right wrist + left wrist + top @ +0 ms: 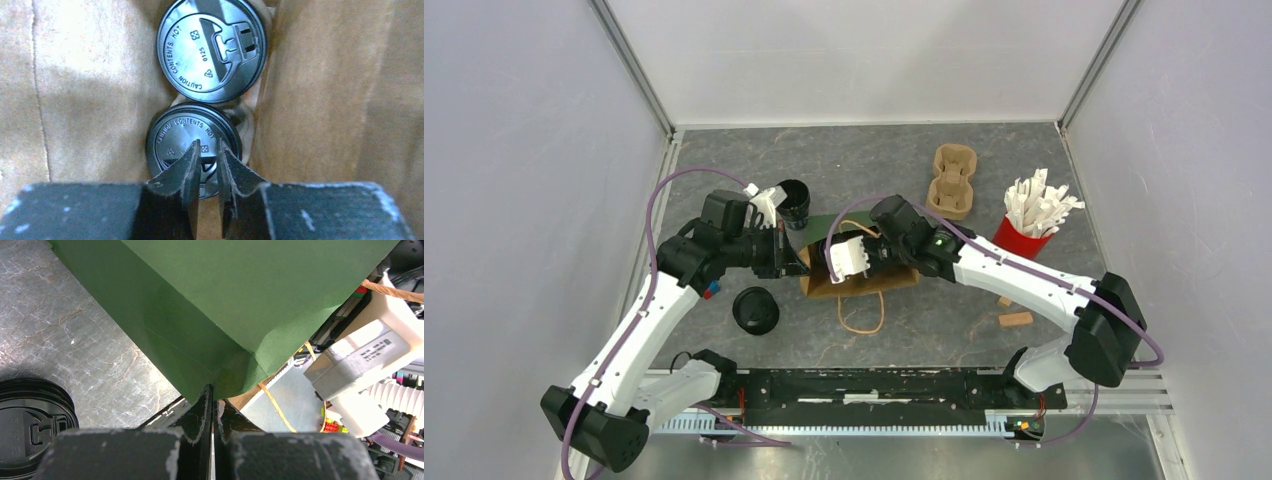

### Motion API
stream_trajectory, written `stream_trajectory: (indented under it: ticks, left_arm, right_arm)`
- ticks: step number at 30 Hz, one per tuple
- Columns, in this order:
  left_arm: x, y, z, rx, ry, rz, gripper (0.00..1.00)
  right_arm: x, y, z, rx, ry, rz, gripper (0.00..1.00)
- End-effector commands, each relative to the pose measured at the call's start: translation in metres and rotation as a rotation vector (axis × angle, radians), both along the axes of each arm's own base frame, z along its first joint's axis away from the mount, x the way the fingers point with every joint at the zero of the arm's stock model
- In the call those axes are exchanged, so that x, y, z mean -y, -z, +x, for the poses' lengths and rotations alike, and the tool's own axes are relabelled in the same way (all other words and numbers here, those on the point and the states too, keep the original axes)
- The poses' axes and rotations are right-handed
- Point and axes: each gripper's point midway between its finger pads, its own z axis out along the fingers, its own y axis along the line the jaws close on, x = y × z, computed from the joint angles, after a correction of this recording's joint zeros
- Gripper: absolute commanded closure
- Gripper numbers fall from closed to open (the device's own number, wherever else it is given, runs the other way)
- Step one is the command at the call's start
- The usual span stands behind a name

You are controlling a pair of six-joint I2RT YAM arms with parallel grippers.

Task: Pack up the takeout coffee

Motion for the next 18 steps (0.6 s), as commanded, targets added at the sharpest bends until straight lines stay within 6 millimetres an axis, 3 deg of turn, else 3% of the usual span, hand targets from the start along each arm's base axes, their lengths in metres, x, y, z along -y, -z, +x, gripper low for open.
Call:
stream_trajectory:
  ticks: [1,6,18]
  left_arm:
    - [0.004,-0.014,-0.001,0.037,0.026,-0.033,0.98]
    - [0.005,-0.015,-0.001,0.038,0.027,-0.034,0.98]
    - [0.006,-0.013,-0.002,0.025,0.037,-0.037,0.98]
  right_arm:
    - [-0.005,0.000,-0.003,0.012,-0.020,0.043,0.80]
    - [-0.001,0.008,0.004,0.039,0.020,0.043,0.86]
    - [0.014,0.019,0.014,0.119,0.093,0.076,0.86]
